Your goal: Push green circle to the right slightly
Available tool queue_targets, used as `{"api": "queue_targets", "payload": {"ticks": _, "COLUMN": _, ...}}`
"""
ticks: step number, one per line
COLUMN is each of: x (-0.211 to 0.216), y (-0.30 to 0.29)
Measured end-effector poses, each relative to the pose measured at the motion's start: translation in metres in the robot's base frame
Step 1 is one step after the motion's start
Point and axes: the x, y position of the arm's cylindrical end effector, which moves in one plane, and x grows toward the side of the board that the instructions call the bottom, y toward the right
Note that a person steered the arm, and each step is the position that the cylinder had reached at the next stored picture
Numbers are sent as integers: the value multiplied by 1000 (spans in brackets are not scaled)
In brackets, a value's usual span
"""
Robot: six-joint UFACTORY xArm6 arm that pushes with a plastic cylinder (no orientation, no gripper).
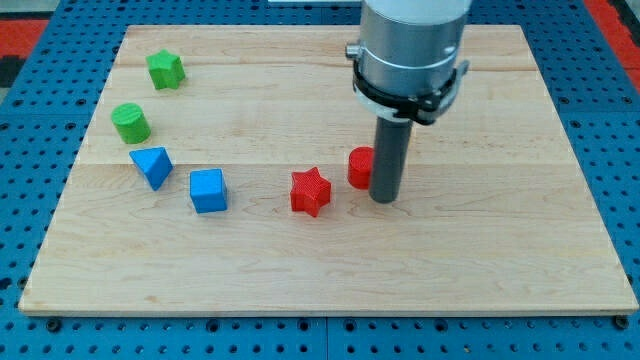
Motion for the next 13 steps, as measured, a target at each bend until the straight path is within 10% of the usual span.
{"api": "queue_targets", "payload": {"ticks": 3, "x": 24, "y": 36}}
{"api": "queue_targets", "payload": {"ticks": 6, "x": 48, "y": -156}}
{"api": "queue_targets", "payload": {"ticks": 13, "x": -99, "y": -379}}
